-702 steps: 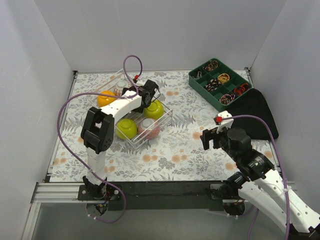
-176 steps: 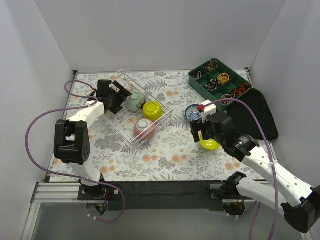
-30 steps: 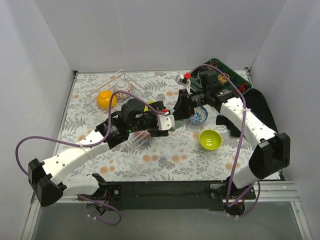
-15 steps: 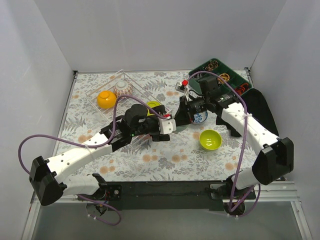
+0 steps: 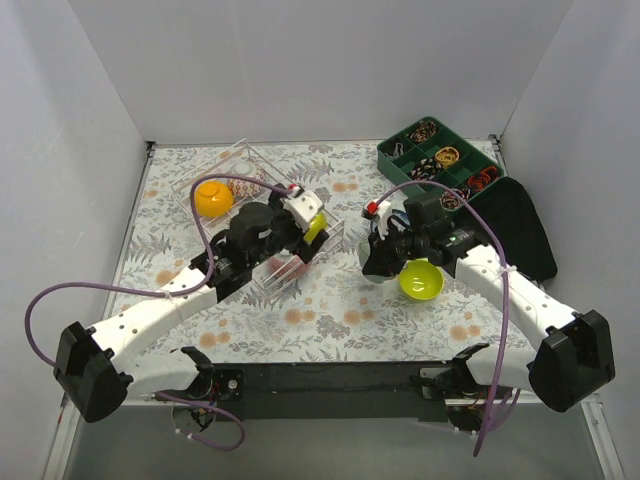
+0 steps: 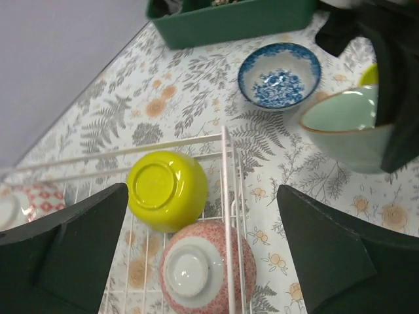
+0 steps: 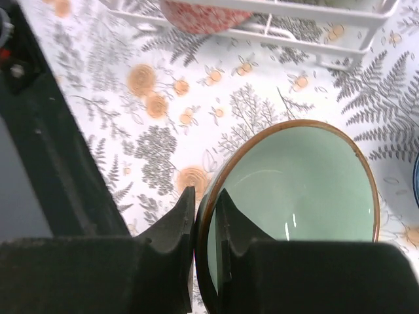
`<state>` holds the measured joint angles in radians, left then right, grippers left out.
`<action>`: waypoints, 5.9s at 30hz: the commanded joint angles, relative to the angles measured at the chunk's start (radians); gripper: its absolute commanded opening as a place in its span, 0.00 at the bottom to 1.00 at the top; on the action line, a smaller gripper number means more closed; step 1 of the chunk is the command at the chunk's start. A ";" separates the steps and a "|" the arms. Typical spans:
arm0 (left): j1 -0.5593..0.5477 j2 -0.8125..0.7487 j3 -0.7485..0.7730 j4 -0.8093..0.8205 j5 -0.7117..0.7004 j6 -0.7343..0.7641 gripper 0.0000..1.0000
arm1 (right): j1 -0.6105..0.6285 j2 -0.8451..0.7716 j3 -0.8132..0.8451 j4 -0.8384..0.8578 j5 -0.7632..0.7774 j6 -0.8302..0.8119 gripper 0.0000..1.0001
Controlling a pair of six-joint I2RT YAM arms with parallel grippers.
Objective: Unload the bowls from the dish rack
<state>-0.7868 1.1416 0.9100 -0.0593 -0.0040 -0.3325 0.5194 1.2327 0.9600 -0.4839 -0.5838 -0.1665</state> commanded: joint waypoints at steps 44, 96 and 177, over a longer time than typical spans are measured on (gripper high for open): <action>0.432 0.167 0.178 -0.504 0.048 -0.761 0.98 | 0.498 0.189 -0.277 0.601 1.041 0.093 0.46; 0.396 0.448 0.380 -0.662 -0.268 -0.701 0.84 | 0.498 -0.173 -0.334 0.487 1.151 0.213 0.76; 0.488 0.431 0.033 -0.320 0.415 -1.278 0.92 | 0.498 -0.191 -0.349 0.460 1.090 0.194 0.75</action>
<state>-0.2855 1.6093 0.9627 -0.3653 0.5049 -1.5845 1.0115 1.0683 0.6170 -0.0128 0.5014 0.0227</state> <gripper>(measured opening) 0.947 0.750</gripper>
